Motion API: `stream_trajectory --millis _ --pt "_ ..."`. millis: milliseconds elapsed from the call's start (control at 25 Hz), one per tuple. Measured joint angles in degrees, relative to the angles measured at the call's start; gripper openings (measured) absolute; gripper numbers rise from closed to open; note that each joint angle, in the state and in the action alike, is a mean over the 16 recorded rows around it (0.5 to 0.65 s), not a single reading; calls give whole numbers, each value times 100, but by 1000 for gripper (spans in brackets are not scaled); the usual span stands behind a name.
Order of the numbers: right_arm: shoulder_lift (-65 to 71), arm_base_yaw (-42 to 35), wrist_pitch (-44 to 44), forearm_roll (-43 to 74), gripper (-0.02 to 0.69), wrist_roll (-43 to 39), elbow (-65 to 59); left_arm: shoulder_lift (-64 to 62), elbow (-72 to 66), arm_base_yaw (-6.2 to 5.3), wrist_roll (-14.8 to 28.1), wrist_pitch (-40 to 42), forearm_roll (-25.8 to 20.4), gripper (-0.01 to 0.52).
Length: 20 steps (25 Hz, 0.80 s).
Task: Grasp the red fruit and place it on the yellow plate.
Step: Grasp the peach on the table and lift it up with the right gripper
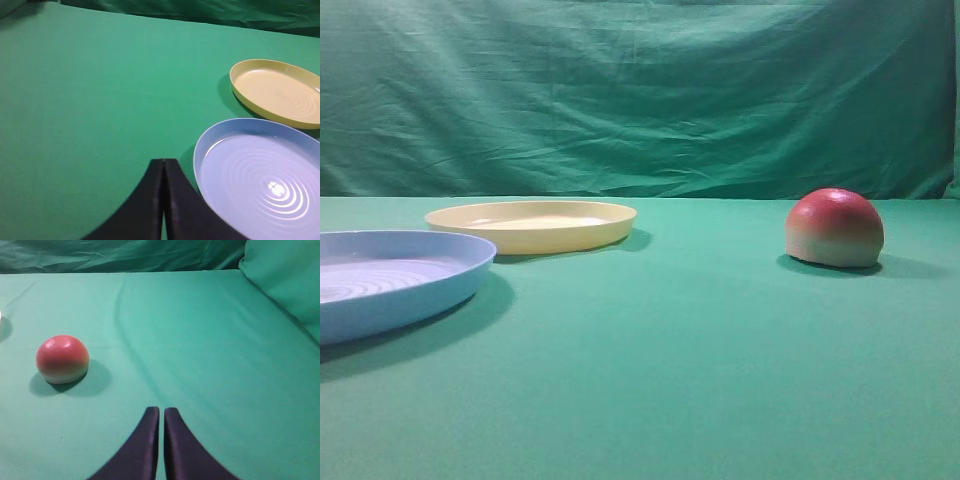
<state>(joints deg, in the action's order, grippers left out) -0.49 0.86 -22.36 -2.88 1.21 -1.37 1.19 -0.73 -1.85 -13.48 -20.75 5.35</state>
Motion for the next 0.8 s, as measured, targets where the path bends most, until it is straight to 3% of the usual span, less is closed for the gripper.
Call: stream_trajectory --millis 800 --pt "0 0 16 7 0 0 -1 0 0 0 0 0 0 0"
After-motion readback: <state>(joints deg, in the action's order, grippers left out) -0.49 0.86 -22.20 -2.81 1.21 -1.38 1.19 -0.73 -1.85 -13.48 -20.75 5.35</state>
